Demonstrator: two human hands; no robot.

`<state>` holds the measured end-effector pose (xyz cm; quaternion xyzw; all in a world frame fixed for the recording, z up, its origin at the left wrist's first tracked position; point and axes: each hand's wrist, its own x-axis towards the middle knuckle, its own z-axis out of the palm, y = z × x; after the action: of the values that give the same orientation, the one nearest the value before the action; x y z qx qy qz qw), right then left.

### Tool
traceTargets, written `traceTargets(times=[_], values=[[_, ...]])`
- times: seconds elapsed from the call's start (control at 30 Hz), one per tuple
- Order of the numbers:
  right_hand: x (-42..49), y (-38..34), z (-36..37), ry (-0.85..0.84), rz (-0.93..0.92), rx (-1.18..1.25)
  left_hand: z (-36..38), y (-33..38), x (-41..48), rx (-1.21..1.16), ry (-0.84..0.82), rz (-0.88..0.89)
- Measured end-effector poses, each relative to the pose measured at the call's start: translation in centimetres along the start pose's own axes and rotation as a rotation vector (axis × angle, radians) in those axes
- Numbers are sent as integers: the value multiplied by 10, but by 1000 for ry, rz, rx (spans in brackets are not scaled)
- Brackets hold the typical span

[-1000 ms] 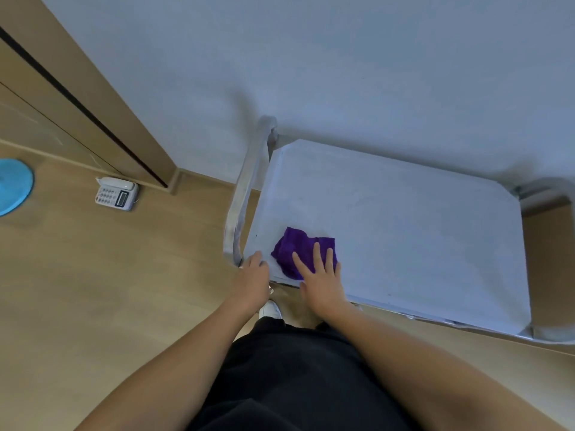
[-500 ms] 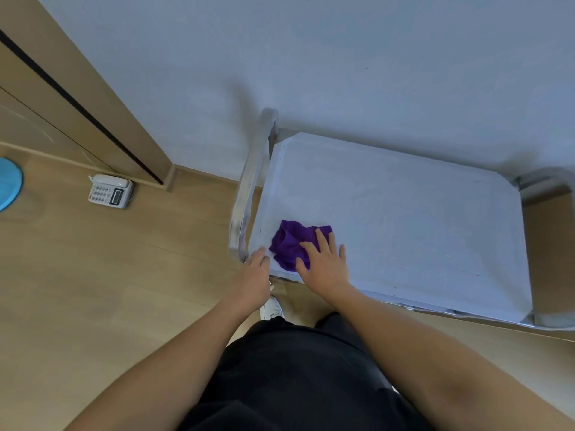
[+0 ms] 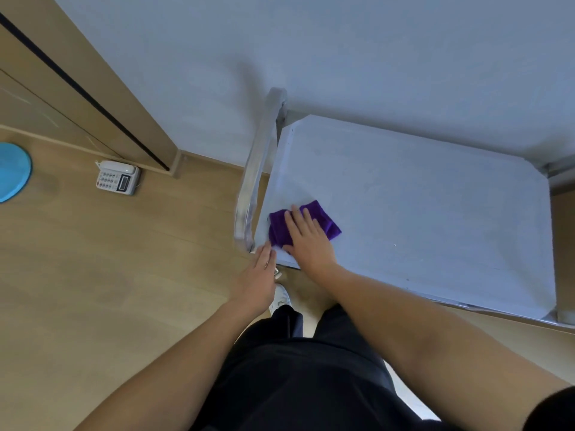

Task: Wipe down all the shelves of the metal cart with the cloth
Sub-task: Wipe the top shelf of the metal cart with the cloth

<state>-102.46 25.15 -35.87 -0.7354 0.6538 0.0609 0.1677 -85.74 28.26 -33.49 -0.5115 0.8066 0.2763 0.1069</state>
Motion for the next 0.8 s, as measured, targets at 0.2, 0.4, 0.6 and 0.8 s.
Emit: traceTargets(times=[0.2, 0.4, 0.6, 0.8], values=[[3, -14, -7, -29, 25, 34, -4, -2, -4, -20, 5, 12], [-23, 2, -2, -11, 16, 29, -11, 7, -2, 36, 24, -2], [-15, 34, -4, -13, 349, 104, -19, 21, 29, 138, 53, 56], [-11, 71, -11, 64, 784, 315, -18, 20, 82, 140, 144, 85]])
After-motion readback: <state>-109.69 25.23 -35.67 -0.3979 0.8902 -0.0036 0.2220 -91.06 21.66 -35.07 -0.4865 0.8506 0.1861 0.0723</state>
